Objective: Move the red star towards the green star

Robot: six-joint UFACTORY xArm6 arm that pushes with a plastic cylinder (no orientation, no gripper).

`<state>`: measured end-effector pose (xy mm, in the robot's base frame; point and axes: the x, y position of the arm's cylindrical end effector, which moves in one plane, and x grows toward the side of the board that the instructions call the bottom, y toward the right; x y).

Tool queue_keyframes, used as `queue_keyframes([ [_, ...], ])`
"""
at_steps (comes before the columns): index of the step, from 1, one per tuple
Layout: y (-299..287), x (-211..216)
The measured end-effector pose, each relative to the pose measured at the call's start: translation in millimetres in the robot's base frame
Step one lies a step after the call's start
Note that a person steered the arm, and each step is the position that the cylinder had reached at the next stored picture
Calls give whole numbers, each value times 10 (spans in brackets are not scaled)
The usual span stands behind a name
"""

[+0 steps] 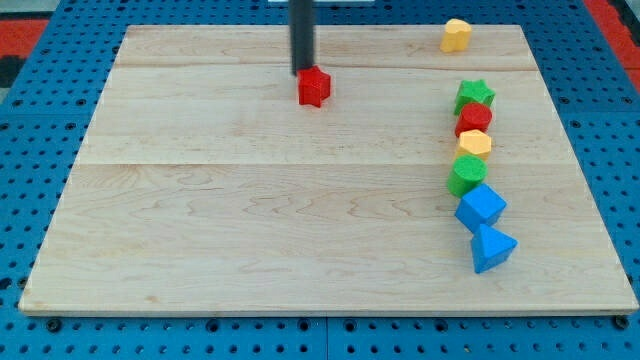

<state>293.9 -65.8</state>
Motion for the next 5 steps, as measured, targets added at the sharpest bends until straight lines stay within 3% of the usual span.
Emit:
queue_keyframes([
  [1,-701,244],
  [3,868,251],
  [5,1374,148],
])
